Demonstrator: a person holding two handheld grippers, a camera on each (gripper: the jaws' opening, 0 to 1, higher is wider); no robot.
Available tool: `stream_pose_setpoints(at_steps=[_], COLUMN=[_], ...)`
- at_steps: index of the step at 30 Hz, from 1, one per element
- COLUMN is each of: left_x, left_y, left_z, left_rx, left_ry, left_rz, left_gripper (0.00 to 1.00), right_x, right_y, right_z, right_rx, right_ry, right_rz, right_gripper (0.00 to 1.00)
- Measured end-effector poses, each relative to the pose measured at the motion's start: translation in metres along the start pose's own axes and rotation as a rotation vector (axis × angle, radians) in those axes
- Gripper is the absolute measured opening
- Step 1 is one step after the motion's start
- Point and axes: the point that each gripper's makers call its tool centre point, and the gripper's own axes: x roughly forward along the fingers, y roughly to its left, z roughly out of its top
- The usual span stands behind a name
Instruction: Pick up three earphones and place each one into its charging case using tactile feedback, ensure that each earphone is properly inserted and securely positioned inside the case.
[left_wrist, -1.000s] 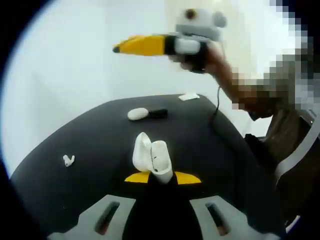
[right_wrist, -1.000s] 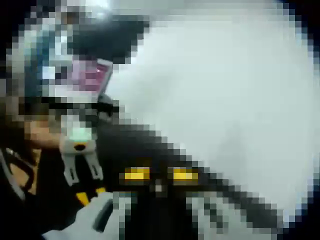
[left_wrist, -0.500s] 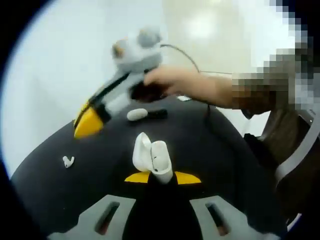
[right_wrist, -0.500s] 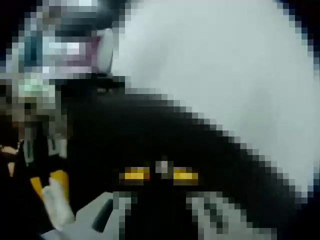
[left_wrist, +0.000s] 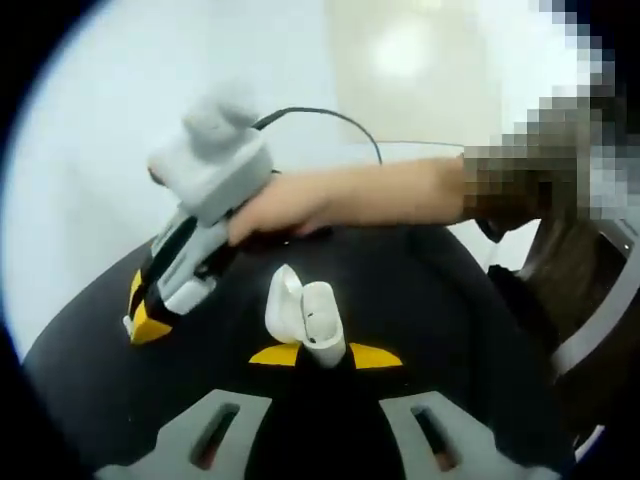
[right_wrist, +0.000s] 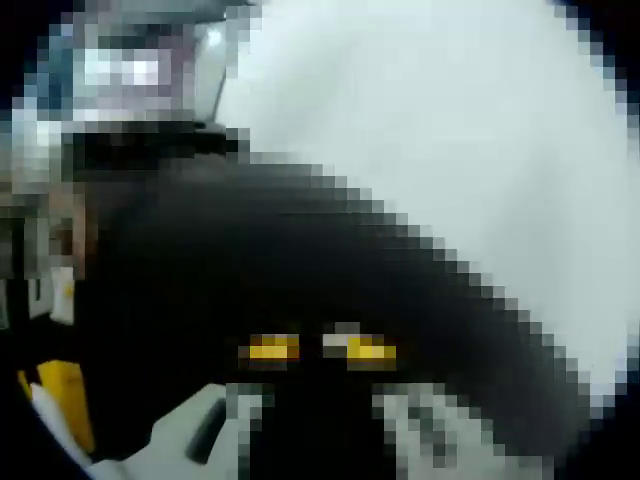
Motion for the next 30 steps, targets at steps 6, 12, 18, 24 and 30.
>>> stream_pose_setpoints(at_steps=[6, 12, 18, 24, 30], left_x=[0.001, 0.001, 0.001, 0.001, 0.001], left_y=[-0.001, -0.001, -0.001, 0.000, 0.000], left_z=[0.002, 0.002, 0.002, 0.002, 0.001], left_rx=[0.003, 0.003, -0.001, -0.009, -0.011], left_ry=[0.002, 0.001, 0.000, -0.005, -0.006], left_rz=[0.001, 0.001, -0.002, -0.005, -0.006], left_gripper=[0.14, 0.14, 0.14, 0.14, 0.14], right_x=[0.009, 0.018, 0.024, 0.017, -0.040], right_y=[-0.011, -0.015, -0.013, -0.017, 0.006], right_z=[0.000, -0.002, -0.004, 0.006, 0.003], right_rx=[-0.032, -0.112, -0.109, 0.130, 0.347], right_ry=[0.033, 0.104, 0.220, 0.185, 0.107], right_rz=[-0.024, -0.006, 0.102, 0.175, 0.318], right_gripper=[0.18, 0.17, 0.16, 0.15, 0.15])
